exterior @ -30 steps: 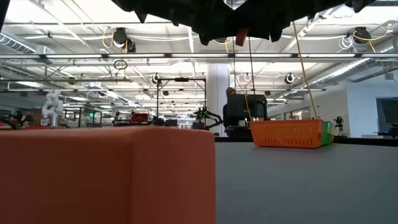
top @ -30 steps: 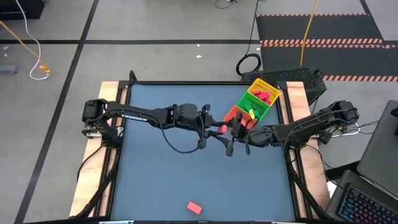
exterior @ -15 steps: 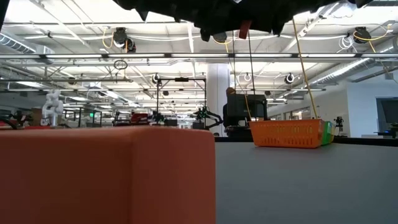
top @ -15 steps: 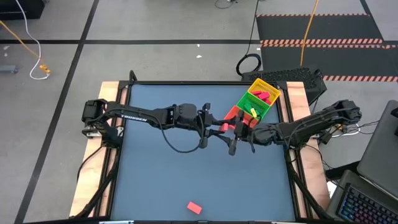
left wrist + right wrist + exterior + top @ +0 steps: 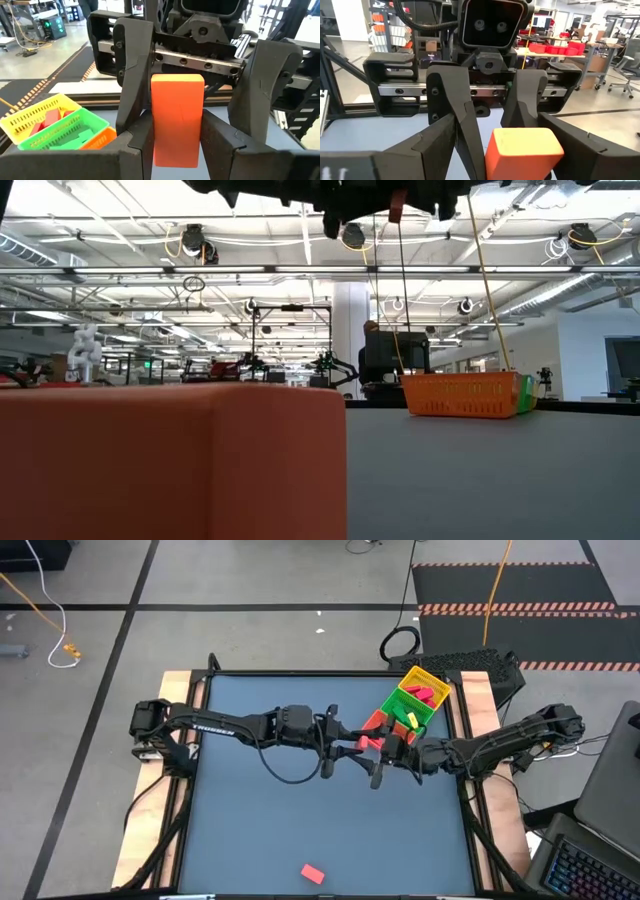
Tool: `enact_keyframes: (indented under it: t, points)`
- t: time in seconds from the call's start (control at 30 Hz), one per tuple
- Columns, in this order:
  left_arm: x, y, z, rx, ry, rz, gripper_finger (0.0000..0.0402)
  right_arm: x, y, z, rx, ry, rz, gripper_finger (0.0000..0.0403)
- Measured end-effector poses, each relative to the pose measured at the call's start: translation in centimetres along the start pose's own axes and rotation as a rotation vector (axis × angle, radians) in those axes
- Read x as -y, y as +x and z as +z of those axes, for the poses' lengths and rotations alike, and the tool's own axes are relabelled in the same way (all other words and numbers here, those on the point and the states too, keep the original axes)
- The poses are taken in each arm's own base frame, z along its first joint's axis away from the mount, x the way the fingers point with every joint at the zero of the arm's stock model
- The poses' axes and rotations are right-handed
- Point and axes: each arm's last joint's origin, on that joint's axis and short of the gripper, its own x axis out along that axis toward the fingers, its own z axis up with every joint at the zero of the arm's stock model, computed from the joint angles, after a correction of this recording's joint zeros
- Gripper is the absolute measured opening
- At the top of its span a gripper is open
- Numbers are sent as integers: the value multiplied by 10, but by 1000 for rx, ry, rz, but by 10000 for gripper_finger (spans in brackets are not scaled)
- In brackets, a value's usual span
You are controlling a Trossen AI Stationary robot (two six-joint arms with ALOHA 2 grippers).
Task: Sort & place blocks by color
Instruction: Put the orange block into the orange bin
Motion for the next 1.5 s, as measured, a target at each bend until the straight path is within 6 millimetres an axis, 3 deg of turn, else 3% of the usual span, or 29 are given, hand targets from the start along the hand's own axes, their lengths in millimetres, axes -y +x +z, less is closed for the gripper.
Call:
enact_keyframes:
  t: [0.47,0.63,0.83,1.2,1.5]
  points:
    - [-3,-5,3,-9,34,-4,122,-7,-4,2,14,-36,53,263]
    - [-18,-6,-15,-144,29,66,122,-7,-8,19,127,-13,105,262]
    - [-21,-9,-10,-133,18,76,122,-4,-13,20,98,-18,111,262]
    - [5,-9,0,-79,71,10,122,5,-26,-9,101,-12,48,262]
    - [9,-9,5,-26,67,2,122,16,-43,-30,230,71,36,263]
